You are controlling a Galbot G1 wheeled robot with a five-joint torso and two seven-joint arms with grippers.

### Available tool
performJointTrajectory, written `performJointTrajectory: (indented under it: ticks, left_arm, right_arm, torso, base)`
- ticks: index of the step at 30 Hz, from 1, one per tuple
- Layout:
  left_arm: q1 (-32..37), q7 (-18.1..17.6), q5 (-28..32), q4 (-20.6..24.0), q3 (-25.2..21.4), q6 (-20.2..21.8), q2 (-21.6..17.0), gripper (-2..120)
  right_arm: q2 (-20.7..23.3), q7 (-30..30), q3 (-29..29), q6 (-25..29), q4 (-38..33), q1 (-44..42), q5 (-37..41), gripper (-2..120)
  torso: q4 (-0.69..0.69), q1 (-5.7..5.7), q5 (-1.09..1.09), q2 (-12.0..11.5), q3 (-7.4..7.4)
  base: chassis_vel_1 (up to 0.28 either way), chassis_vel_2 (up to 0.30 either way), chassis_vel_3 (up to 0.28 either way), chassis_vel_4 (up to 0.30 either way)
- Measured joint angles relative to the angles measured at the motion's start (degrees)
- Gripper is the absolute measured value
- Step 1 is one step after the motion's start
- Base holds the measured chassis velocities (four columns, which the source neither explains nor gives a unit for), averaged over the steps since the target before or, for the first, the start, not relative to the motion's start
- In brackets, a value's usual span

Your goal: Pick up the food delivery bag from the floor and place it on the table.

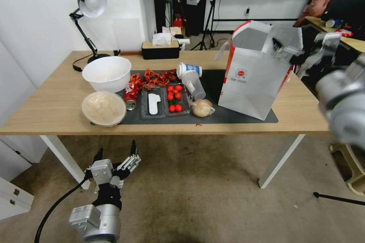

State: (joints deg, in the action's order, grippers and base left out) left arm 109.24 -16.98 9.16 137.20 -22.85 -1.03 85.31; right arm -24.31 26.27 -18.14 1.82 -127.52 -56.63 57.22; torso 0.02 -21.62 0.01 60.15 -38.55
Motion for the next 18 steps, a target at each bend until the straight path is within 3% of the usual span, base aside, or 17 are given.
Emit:
performJointTrajectory:
  ticks: [9,11,18]
  left_arm:
    - [1.7,0.9,-2.0,1.0,-0.3,-1.8,3.9,100]
    - [1.9,1.1,-2.4,0.7,-0.3,-2.4,4.2,100]
    - [1.7,1.3,-2.6,-0.3,-0.3,-2.7,4.0,100]
  right_arm:
    - [-4.1,-0.3,-0.1,8.3,-4.4,-13.6,-14.3,100]
    - [-7.5,-0.4,-1.3,10.5,-4.8,-21.3,-19.5,100]
    - [-14.1,-0.4,-2.1,16.3,-2.9,-34.9,-30.0,100]
  torso:
    - [-0.01,0.00,-0.02,0.0,0.00]
    - [-0.04,0.00,0.00,0.0,0.00]
    - [-0.02,0.00,-0.01,0.0,0.00]
  base:
    - [0.000,0.000,0.000,0.000]
    - [0.000,0.000,0.000,0.000]
    - [0.000,0.000,0.000,0.000]
